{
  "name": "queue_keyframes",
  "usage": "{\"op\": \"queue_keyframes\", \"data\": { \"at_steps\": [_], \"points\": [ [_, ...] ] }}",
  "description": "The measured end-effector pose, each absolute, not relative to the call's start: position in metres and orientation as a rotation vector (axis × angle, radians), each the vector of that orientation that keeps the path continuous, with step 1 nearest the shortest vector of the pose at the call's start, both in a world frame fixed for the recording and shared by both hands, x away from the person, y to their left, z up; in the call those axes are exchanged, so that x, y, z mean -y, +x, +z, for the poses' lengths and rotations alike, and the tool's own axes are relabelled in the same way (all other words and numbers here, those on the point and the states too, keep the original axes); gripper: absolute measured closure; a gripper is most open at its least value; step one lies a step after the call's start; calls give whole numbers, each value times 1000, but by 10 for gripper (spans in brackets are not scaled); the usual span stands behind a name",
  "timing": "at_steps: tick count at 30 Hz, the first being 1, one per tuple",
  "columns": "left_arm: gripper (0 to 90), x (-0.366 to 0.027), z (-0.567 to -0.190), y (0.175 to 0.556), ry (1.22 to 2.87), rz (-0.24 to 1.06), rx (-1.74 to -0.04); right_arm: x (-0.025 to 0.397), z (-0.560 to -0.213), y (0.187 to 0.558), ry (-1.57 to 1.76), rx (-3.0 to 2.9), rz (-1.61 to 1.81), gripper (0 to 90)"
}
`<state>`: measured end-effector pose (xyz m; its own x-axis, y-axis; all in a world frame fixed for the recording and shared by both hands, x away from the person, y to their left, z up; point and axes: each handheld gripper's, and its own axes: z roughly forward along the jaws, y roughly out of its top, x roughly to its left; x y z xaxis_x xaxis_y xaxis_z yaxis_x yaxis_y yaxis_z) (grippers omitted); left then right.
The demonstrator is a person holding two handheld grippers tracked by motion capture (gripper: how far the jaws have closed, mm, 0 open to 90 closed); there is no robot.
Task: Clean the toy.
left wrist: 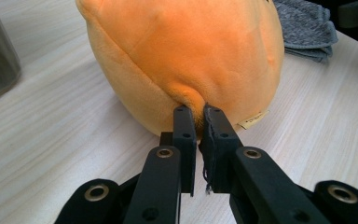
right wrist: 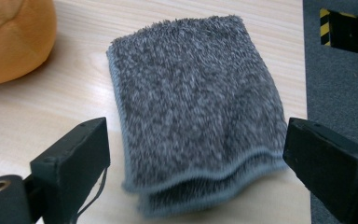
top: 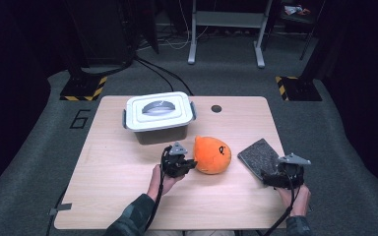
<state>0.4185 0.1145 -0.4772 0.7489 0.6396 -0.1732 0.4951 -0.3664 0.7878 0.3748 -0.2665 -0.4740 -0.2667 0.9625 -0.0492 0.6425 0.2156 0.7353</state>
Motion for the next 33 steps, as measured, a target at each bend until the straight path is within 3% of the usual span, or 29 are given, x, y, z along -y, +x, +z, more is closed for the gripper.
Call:
{"op": "queue_keyframes", "data": {
  "at_steps": [18,24,28,29,30,31,33],
  "points": [
    [829,-114,-477,418,2024,209,-867,253,-493,447,1612,-2082,707,80],
    [829,-113,-477,418,2033,208,-871,249,-504,452,1662,-2118,671,240],
    [826,-114,-477,418,2032,207,-872,251,-506,451,1657,-2105,701,289],
    [826,-114,-477,418,2030,206,-874,252,-506,449,1639,-2105,715,344],
    [826,-114,-477,418,2028,205,-876,252,-506,449,1639,-2105,715,344],
    [826,-113,-477,418,2021,203,-883,253,-506,448,1632,-2092,726,424],
    [826,-113,-477,418,2019,198,-883,253,-506,448,1630,-2091,731,458]
  ]
}}
